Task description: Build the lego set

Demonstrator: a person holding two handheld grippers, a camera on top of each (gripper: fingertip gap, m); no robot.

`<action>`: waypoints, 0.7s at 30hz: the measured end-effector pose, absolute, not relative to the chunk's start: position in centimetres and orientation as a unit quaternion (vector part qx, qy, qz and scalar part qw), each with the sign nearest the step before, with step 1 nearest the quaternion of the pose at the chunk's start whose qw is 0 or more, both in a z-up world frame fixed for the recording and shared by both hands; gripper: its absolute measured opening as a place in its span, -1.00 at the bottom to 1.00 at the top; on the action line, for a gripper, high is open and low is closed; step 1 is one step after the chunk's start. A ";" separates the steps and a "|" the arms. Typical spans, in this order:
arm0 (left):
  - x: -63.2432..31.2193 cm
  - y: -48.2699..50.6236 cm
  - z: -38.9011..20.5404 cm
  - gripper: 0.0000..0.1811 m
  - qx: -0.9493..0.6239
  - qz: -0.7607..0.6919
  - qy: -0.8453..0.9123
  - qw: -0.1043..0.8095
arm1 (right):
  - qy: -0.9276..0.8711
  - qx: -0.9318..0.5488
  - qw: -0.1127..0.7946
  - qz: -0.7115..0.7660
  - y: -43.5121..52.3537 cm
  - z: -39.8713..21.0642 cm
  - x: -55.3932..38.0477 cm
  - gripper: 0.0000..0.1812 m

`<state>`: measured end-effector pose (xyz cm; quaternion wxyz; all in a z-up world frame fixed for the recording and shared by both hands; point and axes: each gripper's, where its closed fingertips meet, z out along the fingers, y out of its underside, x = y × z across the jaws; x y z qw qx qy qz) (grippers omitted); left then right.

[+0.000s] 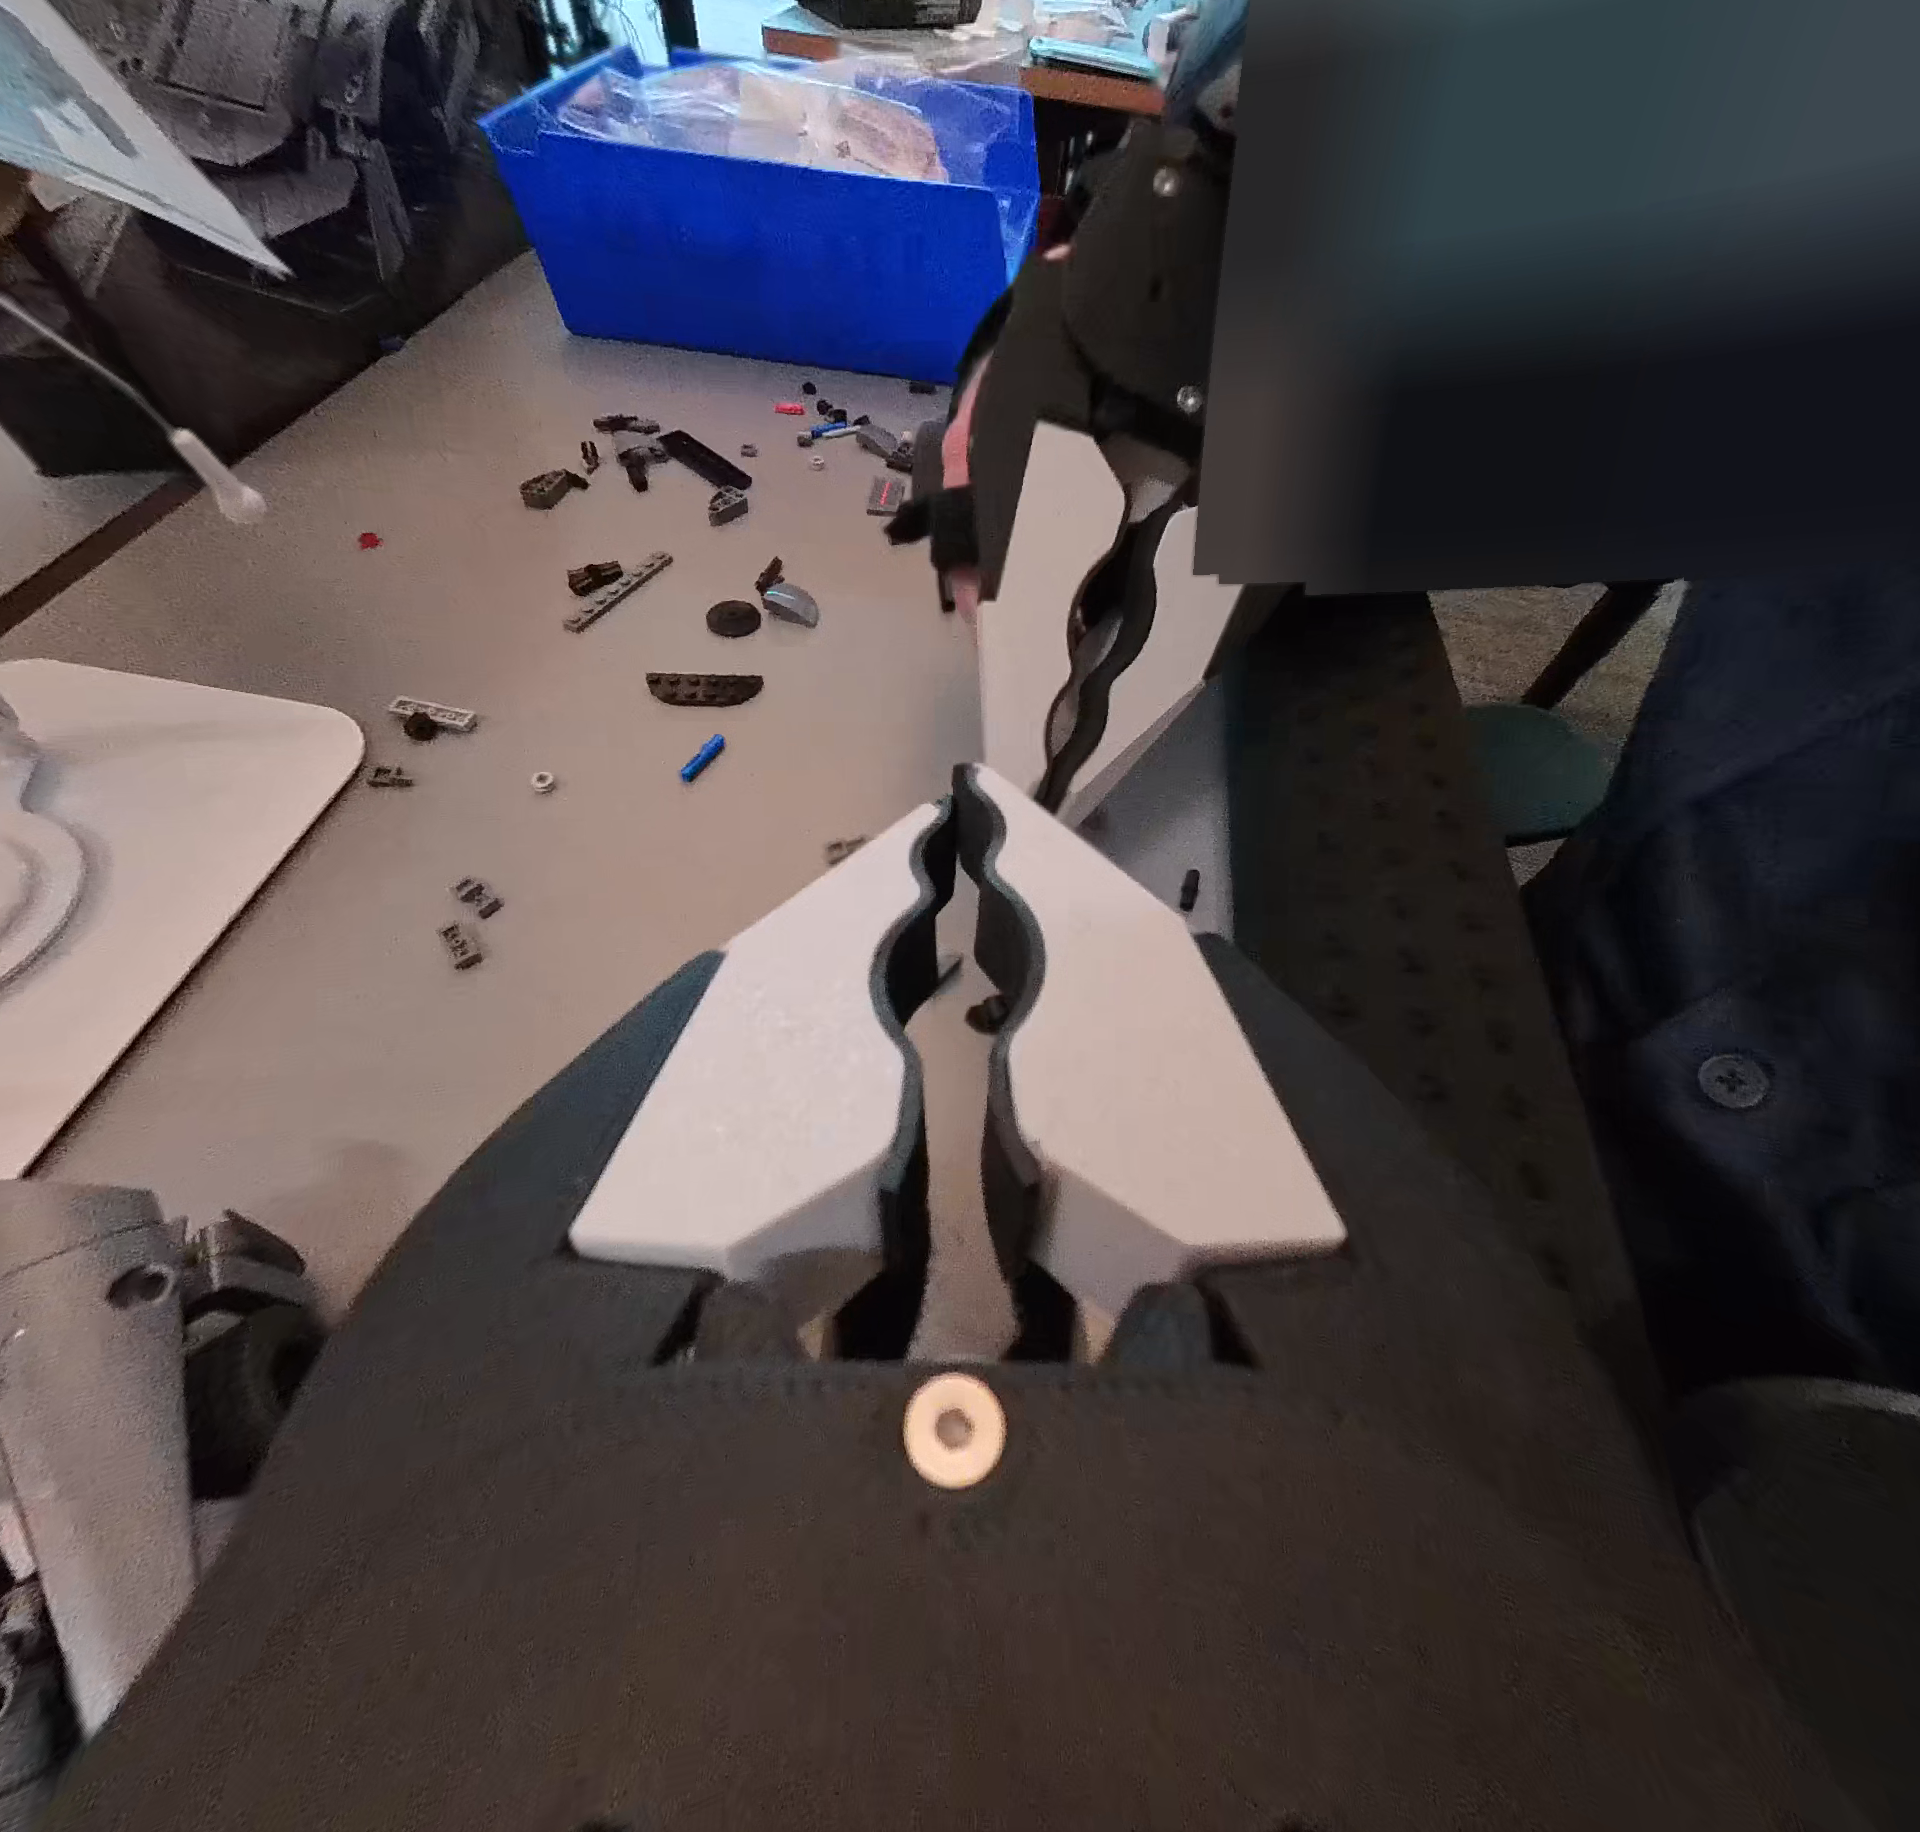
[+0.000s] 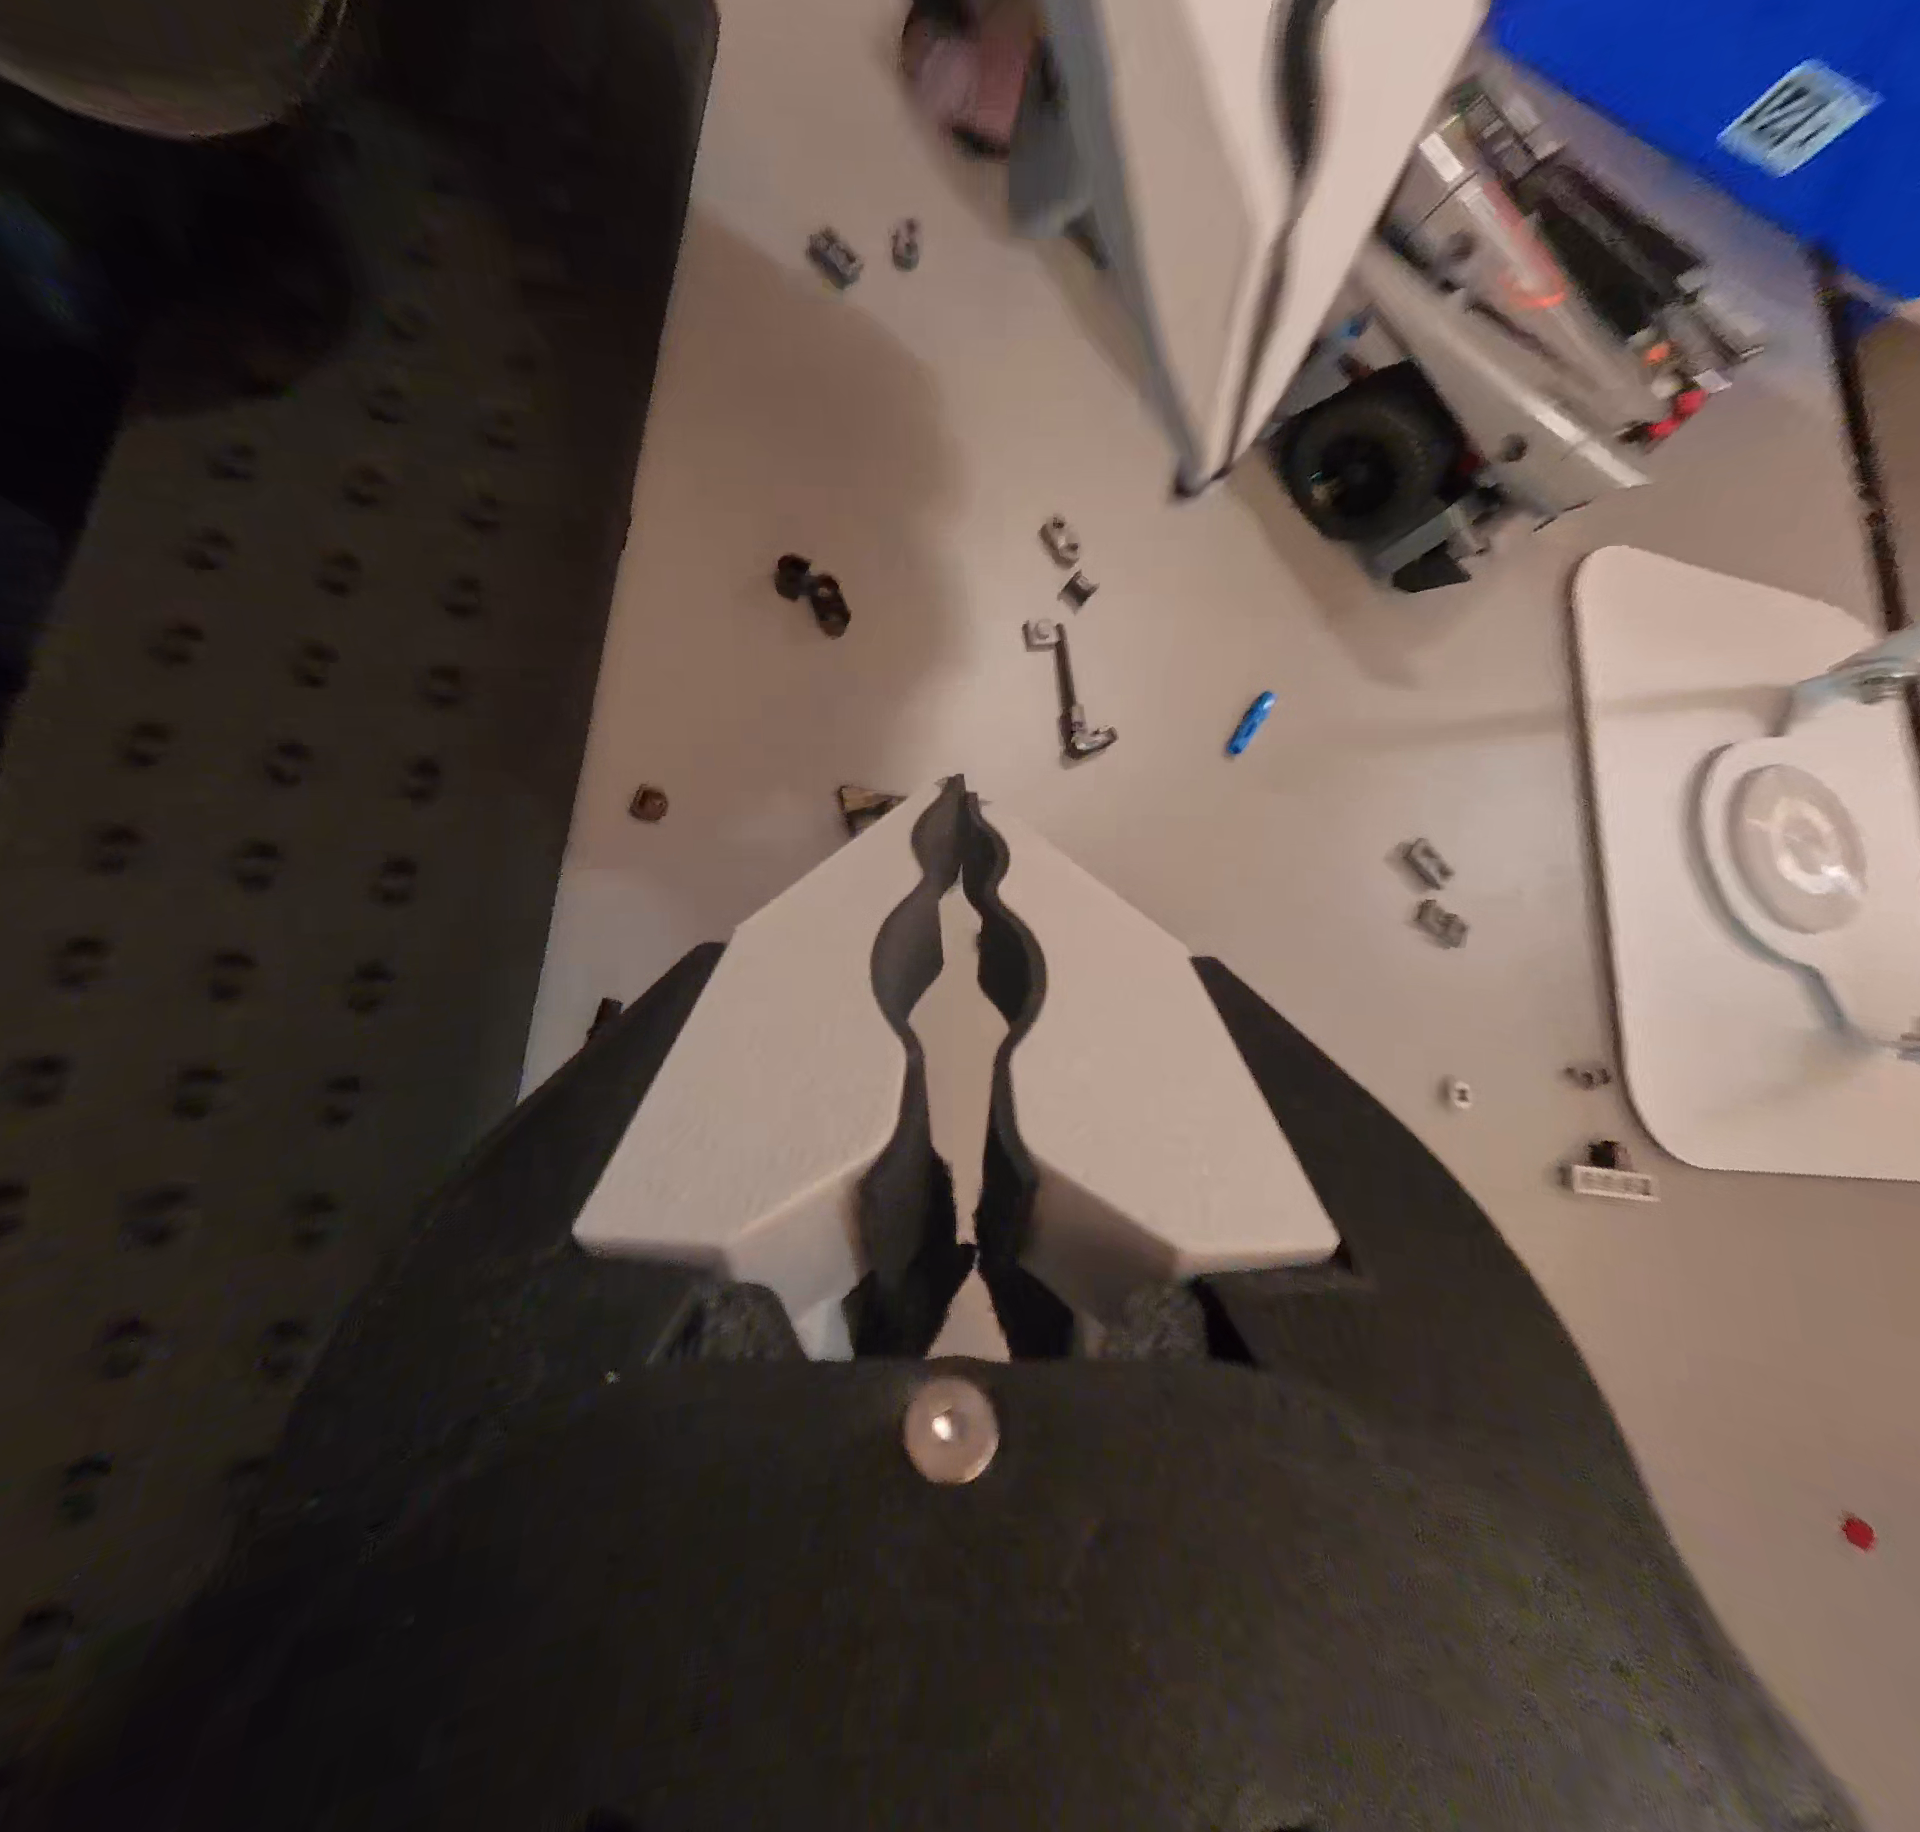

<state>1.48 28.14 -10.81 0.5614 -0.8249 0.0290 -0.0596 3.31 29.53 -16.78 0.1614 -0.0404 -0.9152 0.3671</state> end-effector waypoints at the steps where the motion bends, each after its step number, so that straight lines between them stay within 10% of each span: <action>1: 1.2 27.8 -10.7 -1.00 -0.828 -0.062 0.024 0.557 | -0.920 -0.037 0.158 0.358 29.4 -17.3 3.3 -1.00; 18: 5.4 19.4 -7.2 -1.00 -0.848 0.140 -0.044 0.510 | -0.911 -0.062 0.229 0.336 31.6 -18.7 0.9 -1.00; 21: 6.6 17.7 -7.3 -1.00 -0.837 0.234 -0.075 0.489 | -0.917 -0.068 0.244 0.307 31.8 -19.8 0.7 -0.59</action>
